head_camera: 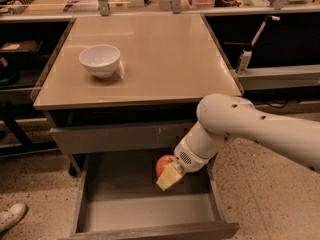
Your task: Place apple into middle drawer
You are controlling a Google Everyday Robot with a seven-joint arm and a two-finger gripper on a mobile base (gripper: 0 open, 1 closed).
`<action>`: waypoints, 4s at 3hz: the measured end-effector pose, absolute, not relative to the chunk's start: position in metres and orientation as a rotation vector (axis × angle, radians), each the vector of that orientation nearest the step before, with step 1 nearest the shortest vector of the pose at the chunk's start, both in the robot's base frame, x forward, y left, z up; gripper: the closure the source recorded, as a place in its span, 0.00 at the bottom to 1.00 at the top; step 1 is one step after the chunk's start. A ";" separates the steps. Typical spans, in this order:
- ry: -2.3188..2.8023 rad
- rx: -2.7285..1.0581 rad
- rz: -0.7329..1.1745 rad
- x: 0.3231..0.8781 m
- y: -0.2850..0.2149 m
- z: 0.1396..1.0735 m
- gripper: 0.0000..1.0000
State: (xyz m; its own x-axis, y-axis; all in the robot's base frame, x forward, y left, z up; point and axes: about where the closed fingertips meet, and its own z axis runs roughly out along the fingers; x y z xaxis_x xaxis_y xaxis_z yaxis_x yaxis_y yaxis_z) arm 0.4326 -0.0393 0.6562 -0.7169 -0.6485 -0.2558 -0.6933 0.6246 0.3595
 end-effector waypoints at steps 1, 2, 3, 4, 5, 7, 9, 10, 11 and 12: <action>2.739 -1.112 0.716 0.431 -0.031 0.642 1.00; 2.757 -0.972 0.825 0.429 -0.013 0.601 1.00; 2.738 -0.839 0.896 0.438 0.016 0.566 1.00; 2.735 -0.767 0.995 0.443 0.047 0.530 1.00; 2.735 -0.767 0.995 0.443 0.047 0.530 1.00; 2.717 -0.647 1.041 0.459 0.077 0.484 1.00; 2.794 -0.659 1.038 0.471 0.102 0.436 1.00; 2.795 -0.663 1.038 0.471 0.103 0.435 1.00; 2.827 -0.580 1.026 0.464 0.112 0.412 1.00; 2.866 -0.444 0.997 0.460 0.115 0.382 1.00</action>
Offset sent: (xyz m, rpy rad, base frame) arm 0.0210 0.0548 -0.1091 0.2205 0.0432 -0.2635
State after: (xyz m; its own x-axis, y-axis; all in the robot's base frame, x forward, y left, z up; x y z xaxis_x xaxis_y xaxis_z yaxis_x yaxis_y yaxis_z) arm 0.4602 0.1147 0.3823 -0.9553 -0.2461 -0.1640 -0.2948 0.7469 0.5960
